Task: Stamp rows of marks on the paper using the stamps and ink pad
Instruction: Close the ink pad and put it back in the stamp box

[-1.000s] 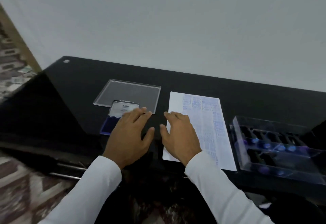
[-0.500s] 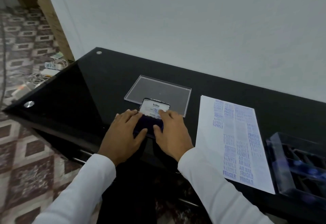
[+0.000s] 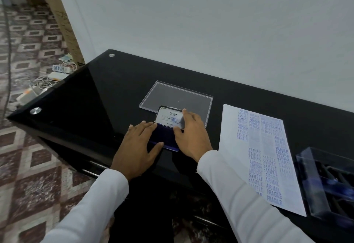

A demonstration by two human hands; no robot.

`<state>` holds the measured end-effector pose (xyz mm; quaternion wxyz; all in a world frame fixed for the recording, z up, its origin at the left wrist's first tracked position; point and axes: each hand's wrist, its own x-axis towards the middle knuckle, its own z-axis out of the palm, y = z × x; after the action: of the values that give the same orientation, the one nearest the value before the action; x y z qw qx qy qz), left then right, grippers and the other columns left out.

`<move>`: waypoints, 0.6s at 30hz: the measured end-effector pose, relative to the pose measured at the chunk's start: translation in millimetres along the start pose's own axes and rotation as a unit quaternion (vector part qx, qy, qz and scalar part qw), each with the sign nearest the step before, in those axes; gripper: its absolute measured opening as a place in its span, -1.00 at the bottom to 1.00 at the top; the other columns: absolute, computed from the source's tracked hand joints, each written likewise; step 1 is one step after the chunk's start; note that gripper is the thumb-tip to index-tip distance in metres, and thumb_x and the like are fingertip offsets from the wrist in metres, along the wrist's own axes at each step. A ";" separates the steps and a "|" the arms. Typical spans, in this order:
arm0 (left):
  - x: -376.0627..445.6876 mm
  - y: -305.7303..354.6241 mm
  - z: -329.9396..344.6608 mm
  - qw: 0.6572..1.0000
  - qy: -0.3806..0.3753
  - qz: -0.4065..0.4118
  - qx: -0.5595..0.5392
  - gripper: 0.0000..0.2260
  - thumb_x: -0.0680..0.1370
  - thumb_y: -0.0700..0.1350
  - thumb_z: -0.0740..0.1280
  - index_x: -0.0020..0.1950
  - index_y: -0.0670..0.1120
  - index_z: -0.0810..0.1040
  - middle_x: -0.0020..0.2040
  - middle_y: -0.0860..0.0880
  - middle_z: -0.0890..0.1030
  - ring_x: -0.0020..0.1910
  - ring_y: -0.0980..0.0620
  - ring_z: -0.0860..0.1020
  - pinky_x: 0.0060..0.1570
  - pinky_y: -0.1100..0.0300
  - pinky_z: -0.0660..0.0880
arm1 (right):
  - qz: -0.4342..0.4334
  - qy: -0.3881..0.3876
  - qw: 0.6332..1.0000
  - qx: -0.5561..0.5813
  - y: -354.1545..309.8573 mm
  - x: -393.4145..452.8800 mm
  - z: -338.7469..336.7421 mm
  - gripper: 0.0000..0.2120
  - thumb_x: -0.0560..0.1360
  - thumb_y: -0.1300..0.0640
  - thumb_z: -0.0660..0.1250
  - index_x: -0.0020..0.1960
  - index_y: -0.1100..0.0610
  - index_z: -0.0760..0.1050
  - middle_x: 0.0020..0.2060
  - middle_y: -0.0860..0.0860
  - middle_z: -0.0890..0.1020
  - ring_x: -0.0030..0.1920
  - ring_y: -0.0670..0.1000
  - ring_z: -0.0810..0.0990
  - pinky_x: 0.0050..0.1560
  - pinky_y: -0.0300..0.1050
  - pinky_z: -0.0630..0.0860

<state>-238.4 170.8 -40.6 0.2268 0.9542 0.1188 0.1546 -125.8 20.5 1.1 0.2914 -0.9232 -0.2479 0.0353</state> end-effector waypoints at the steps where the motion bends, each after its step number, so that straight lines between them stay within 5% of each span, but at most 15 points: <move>1: 0.2 0.2 0.2 1.000 0.001 0.000 0.001 -0.45 0.59 0.15 0.32 0.53 0.00 0.34 0.49 0.01 0.42 0.54 -0.01 0.26 0.54 0.04 -0.04 | 0.002 0.001 1.000 0.003 0.2 0.9 0.6 -0.40 0.60 -0.03 0.26 0.56 0.07 0.14 0.45 0.04 0.30 0.42 0.09 0.32 0.32 -0.08 0.40; 12: 1.6 -1.9 1.7 1.000 0.003 -0.004 -0.001 -0.43 0.57 0.18 0.33 0.52 -0.02 0.34 0.48 -0.01 0.43 0.54 -0.01 0.26 0.56 0.04 -0.03 | -0.031 0.099 0.994 0.044 1.3 -2.4 -2.4 -0.52 0.63 0.03 0.24 0.52 0.10 0.28 0.26 0.02 0.35 0.23 0.02 0.43 0.23 -0.15 0.46; 18: 0.6 6.5 -4.5 0.999 0.033 -0.023 -0.014 -0.43 0.52 0.15 0.42 0.47 -0.04 0.41 0.33 0.00 0.55 0.40 0.00 0.33 0.38 0.00 0.37 | -0.076 0.144 0.984 0.079 -0.8 -14.2 -7.9 -0.83 0.64 0.04 0.23 0.13 0.06 0.54 0.06 -0.04 0.47 -0.02 -0.07 0.50 0.01 -0.28 0.45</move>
<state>-238.4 167.1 -33.6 0.2392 0.9423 0.1465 0.1827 -136.9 10.2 6.9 0.3974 -0.8715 -0.2691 -0.1006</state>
